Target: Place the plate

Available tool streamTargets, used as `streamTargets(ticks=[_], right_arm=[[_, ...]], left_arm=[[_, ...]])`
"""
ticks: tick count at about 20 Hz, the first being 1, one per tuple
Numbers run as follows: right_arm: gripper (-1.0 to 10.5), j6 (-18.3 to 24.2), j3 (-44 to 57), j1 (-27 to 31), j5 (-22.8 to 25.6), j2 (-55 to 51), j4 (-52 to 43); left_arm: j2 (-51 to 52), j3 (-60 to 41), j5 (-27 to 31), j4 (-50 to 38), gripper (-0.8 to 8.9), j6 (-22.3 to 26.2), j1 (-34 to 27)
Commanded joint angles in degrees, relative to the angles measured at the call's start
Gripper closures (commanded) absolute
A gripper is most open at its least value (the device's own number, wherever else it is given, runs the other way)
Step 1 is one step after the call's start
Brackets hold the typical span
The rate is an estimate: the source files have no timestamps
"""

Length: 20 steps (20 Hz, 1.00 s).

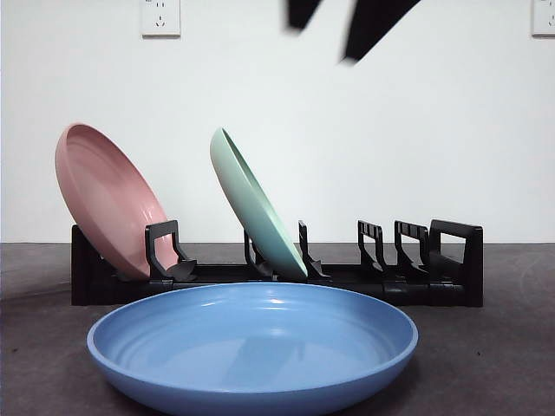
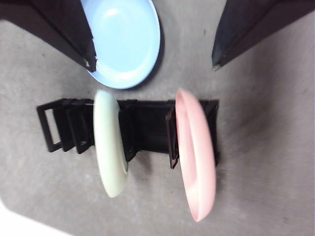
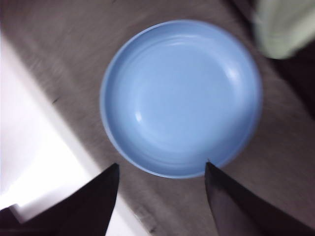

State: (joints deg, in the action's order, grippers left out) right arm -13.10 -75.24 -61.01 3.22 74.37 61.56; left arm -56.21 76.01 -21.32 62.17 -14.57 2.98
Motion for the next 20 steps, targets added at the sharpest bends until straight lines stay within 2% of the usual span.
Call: streamTargets(ticks=[1,5,9,13,15,20], right_arm=[[6.7,-2.91,-0.98,1.68,0.24,-4.07,1.33],[6.7,-3.32,-0.98,5.88,3.78,-10.29,4.85],[6.7,-3.43,-0.98,8.28,8.63,-12.94,7.06],[6.7,-3.43,-0.98,9.53,9.25,-13.42,7.67],[6.7,-3.41,-0.98,9.53,9.25,-13.42,7.72],[6.7,-3.43,-0.98,9.53,9.25,-13.42,7.8]], left_arm=[[-6.08,1.79,2.6,-2.29,4.38,0.42,1.73],[-16.81,5.86,16.24,-2.14,4.38,1.95,7.41],[-25.27,11.13,26.93,-1.99,4.4,1.92,13.07],[-31.85,14.97,38.47,-1.97,4.41,1.99,17.49],[-34.36,16.24,40.3,-1.97,4.42,2.12,18.21],[-36.74,16.31,40.65,-3.34,4.53,2.14,18.25]])
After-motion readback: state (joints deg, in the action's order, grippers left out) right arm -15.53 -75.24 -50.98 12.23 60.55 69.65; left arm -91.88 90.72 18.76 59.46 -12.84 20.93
